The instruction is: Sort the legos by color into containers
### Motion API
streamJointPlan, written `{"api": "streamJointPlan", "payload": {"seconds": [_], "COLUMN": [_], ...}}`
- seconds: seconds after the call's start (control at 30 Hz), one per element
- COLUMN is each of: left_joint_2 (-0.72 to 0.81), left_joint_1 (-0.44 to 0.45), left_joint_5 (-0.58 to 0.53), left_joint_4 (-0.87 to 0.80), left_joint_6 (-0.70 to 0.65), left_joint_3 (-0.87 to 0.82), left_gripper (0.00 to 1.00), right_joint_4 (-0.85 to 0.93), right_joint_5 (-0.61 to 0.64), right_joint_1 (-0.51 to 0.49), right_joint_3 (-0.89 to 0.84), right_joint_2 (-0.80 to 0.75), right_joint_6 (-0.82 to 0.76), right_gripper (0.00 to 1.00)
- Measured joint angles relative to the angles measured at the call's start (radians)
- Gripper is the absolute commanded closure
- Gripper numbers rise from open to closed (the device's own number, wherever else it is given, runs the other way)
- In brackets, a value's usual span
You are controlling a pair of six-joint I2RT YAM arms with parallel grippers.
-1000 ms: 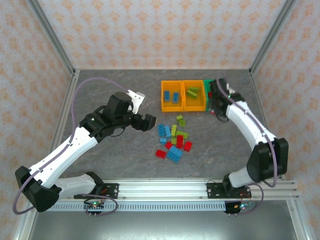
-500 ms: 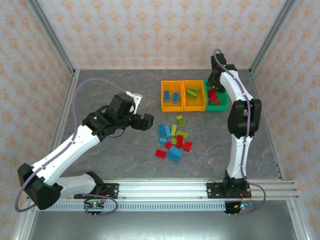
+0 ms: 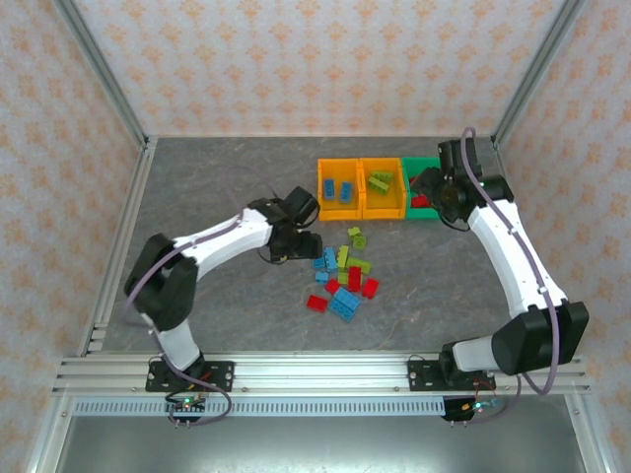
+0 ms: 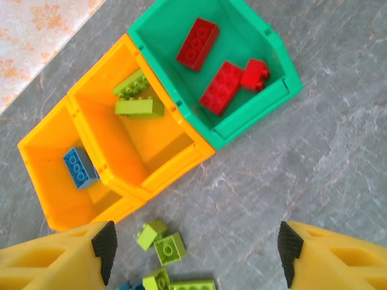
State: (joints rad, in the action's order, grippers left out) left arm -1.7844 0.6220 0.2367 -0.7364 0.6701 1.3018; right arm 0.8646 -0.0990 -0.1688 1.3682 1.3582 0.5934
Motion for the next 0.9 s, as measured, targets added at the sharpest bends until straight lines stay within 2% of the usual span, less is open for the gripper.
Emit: {"api": "streamJointPlan", "payload": {"seconds": [0.17, 0.37, 0.77, 0.9], "left_joint_2": [-0.153, -0.238, -0.255, -0.255], "left_joint_1": [0.0, 0.0, -0.003, -0.008], "left_joint_5": [0.015, 0.009, -0.009, 0.002], "left_joint_4": [0.0, -0.009, -0.073, -0.066], "left_joint_6": [0.126, 0.228, 0.267, 0.264], "left_joint_3": [0.118, 0.228, 0.224, 0.217], "left_gripper": [0.25, 0.39, 0.42, 0.47], "right_joint_4": [0.063, 0.091, 0.101, 0.101], "right_joint_5": [0.005, 0.017, 0.023, 0.02], "right_joint_1": [0.002, 0.002, 0.002, 0.002], "right_joint_3": [-0.027, -0.039, -0.039, -0.039], "right_joint_2": [-0.004, -0.019, -0.026, -0.026], "right_joint_6": [0.0, 0.001, 0.0, -0.002], "right_gripper": [0.26, 0.25, 0.24, 0.24]}}
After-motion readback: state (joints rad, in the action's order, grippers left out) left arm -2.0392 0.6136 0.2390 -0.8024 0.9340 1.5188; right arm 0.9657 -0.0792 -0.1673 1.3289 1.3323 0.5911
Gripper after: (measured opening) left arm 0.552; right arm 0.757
